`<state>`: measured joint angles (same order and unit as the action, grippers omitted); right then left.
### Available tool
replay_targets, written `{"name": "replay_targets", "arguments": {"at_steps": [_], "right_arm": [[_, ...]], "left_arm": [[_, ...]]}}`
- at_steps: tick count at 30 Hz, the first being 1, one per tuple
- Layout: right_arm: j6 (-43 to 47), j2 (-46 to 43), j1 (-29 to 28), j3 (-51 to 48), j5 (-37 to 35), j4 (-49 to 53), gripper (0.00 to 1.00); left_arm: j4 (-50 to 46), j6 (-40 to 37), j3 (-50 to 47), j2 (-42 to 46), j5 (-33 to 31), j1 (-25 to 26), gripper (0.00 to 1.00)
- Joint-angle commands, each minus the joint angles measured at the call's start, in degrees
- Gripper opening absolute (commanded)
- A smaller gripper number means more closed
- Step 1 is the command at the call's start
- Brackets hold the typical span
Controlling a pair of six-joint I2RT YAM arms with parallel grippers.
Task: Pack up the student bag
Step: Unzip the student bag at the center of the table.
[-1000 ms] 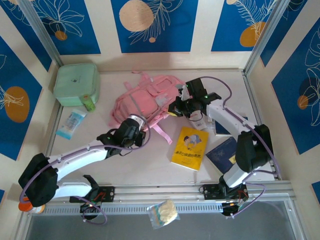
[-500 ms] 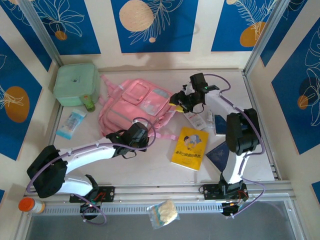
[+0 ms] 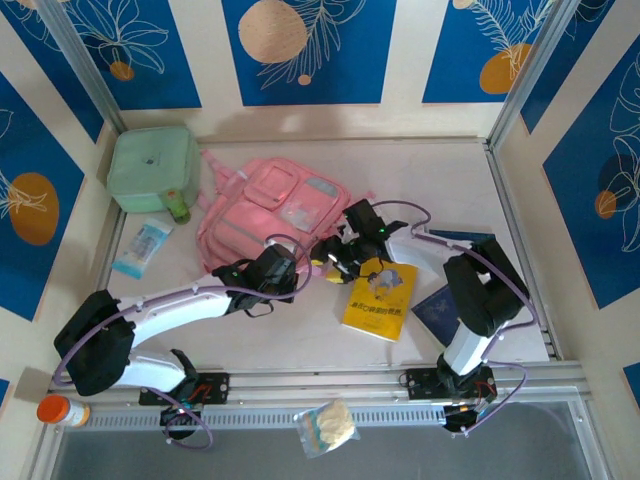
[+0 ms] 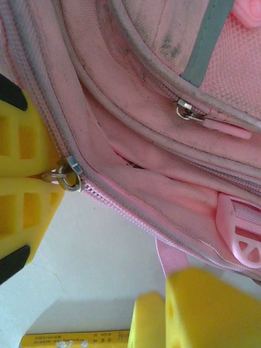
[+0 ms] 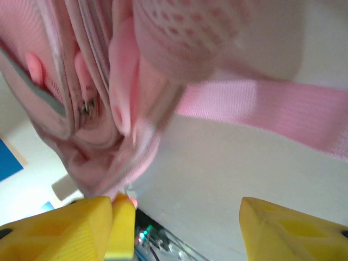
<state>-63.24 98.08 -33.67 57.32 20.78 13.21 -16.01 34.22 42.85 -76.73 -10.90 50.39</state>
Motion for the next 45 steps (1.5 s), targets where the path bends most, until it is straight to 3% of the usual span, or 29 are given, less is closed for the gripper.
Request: {"name": "replay_targets", "arguments": {"at_steps": [1,6,13,20,28,33,36,39,41,45], "right_arm": [[-6.0,3.6,-1.0,3.2,-2.1,-6.0,0.63],[-4.0,7.2,-2.4,9.4,-5.5,-2.9,0.56],[2.5,8.5,-3.4,12.8,-11.3,2.2,0.19],[9.7,4.9,0.3,12.4,-11.4,5.6,0.00],[19.3,6.8,8.8,21.9,-9.6,13.3,0.00],[19.7,10.9,10.0,28.1,-7.6,15.6,0.02],[19.9,12.1,10.3,31.3,-4.3,18.8,0.13],[20.2,9.3,9.7,29.9,-4.3,21.2,0.38],[19.1,6.5,9.5,25.5,-2.6,20.8,0.50],[12.5,-0.7,9.0,12.8,1.6,15.1,0.61]], "left_arm": [[2.6,0.1,2.2,0.7,1.5,0.3,0.00],[3.4,-0.5,2.7,0.8,3.3,0.3,0.00],[1.1,-1.0,4.5,0.0,2.0,0.3,0.00],[-2.5,-0.4,2.1,4.4,0.0,0.2,0.00],[-8.1,-3.4,0.2,7.2,3.8,-1.3,0.00],[-7.0,-3.5,-0.2,6.3,5.2,-1.4,0.00],[-6.5,-2.6,0.3,5.4,3.8,-1.5,0.00],[-3.5,-1.5,0.4,5.1,3.2,-1.7,0.00],[-2.6,-1.1,0.7,4.8,2.7,-1.8,0.00],[-0.2,-1.1,0.8,4.2,2.5,-1.9,0.00]]}}
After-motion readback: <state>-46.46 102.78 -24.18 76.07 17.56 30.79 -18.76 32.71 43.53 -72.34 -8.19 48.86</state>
